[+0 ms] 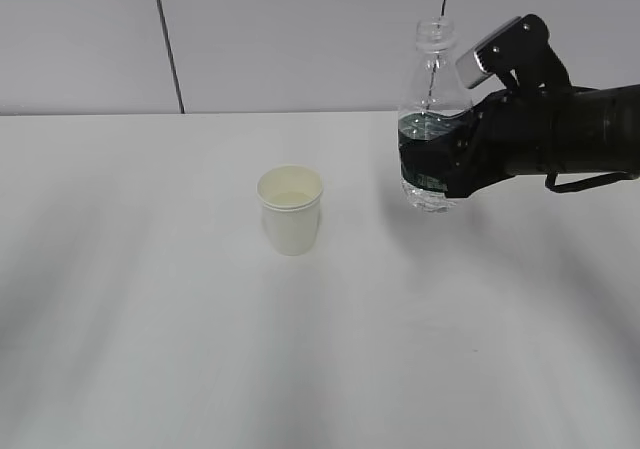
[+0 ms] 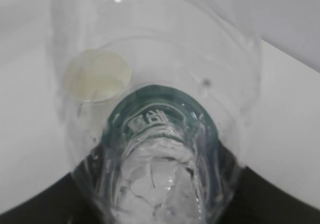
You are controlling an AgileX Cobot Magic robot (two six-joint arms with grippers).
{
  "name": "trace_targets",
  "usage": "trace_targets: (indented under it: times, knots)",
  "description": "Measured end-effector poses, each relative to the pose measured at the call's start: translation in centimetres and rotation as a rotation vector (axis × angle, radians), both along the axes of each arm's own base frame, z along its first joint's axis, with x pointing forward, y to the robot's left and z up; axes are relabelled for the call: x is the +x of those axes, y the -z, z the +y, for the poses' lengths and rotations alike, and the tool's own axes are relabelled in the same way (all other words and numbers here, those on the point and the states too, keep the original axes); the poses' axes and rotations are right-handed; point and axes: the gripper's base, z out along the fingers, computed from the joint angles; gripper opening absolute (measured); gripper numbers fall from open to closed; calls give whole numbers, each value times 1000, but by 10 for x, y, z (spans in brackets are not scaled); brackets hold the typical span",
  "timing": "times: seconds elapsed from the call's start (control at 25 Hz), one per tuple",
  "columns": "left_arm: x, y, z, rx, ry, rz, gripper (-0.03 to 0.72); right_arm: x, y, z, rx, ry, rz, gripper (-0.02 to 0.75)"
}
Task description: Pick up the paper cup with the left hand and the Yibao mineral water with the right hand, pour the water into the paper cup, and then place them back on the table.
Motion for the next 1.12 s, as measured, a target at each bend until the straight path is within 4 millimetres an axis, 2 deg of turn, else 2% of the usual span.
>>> trace_targets:
  times: [0.24, 0.6, 0.8, 1.12]
  knots:
    - [0, 0, 0, 0, -5, -1, 512, 4, 18, -1, 3, -67, 10, 388]
    - [1, 0, 1, 0, -13, -3, 502, 10, 35, -14, 4, -143, -25, 388]
    - [1, 0, 1, 0, -15, -4, 502, 10, 47, -11, -6, -228, -62, 388]
    - [1, 0, 1, 1, -16, -4, 498, 15, 63, -11, -28, -263, -64, 388]
